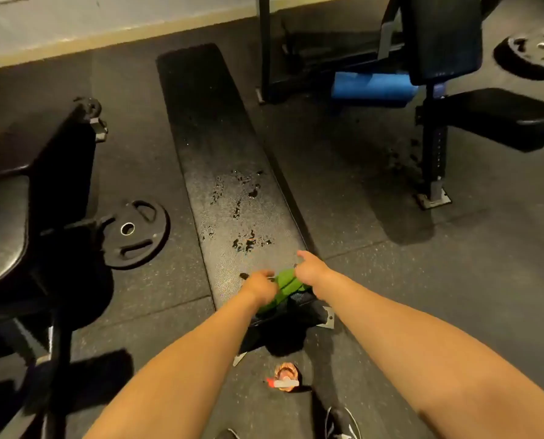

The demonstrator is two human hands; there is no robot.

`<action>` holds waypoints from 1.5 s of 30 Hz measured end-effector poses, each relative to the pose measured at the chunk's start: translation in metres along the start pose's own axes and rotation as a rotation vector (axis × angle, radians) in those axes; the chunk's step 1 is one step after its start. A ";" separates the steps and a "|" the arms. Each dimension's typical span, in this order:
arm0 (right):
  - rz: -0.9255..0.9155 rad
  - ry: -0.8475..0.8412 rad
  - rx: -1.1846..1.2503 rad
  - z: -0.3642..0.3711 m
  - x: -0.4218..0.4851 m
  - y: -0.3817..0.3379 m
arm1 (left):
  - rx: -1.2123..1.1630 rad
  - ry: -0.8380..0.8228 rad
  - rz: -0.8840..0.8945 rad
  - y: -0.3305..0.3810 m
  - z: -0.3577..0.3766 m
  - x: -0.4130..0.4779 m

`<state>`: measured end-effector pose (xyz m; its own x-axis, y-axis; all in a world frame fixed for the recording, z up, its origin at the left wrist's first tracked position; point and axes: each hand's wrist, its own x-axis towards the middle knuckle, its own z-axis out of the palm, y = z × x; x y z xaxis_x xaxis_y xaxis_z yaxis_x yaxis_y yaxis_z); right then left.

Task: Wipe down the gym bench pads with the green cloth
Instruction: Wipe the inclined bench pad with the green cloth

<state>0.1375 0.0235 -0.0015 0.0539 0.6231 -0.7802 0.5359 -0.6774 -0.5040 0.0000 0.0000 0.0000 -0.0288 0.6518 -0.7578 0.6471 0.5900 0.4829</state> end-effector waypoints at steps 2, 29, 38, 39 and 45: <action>0.054 -0.002 -0.174 0.008 0.010 0.008 | 0.119 -0.016 0.036 -0.010 0.009 0.012; -0.289 0.451 0.577 -0.267 -0.341 -0.067 | 0.072 0.090 0.553 0.293 -0.017 -0.293; -0.411 0.594 0.137 -0.394 -0.393 -0.038 | -0.062 0.140 0.588 0.399 0.010 -0.349; -0.406 0.585 0.109 -0.404 -0.395 -0.037 | -0.074 0.132 0.593 0.407 0.011 -0.351; -0.331 0.593 -0.079 -0.463 -0.389 -0.045 | -0.006 0.111 0.675 0.468 0.007 -0.337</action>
<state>0.4831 -0.0075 0.4961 0.3165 0.9168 -0.2435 0.6624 -0.3974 -0.6350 0.3179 0.0530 0.4779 0.3017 0.9226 -0.2403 0.5467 0.0391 0.8364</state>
